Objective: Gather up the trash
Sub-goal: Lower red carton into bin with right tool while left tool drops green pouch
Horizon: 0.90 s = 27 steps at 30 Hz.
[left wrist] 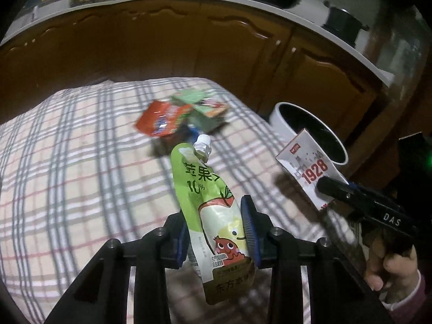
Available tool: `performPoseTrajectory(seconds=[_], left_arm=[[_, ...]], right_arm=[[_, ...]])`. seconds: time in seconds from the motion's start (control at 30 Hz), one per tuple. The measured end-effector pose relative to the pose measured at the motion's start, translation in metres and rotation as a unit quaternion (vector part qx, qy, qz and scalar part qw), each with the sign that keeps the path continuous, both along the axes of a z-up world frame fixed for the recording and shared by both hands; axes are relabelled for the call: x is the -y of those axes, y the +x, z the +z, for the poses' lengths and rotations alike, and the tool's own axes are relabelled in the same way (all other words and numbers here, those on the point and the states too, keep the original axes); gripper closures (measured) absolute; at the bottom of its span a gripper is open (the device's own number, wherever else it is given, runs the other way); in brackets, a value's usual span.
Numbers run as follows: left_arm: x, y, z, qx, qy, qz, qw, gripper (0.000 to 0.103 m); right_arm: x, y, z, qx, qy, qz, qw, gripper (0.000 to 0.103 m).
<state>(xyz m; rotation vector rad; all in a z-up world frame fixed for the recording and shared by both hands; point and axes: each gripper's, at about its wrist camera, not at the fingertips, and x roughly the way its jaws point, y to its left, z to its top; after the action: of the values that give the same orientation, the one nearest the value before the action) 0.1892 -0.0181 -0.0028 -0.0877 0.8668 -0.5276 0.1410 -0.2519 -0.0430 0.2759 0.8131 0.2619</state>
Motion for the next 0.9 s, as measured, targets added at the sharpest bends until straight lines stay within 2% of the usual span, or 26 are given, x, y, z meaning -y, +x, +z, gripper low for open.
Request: performPoseTrajectory(seconds=[0.3,0.9], left_arm=[[0.035,0.009,0.006,0.006,0.004,-0.028,0.9996,0.070],[0.095,0.032,0.015,0.020,0.004,-0.065,0.9976,0.070]], right_arm=[[0.039,-0.009,0.011,0.013,-0.001,-0.051,0.999,0.071],[0.085,-0.012,0.024,0.024,-0.008,-0.104,0.994,0.071]])
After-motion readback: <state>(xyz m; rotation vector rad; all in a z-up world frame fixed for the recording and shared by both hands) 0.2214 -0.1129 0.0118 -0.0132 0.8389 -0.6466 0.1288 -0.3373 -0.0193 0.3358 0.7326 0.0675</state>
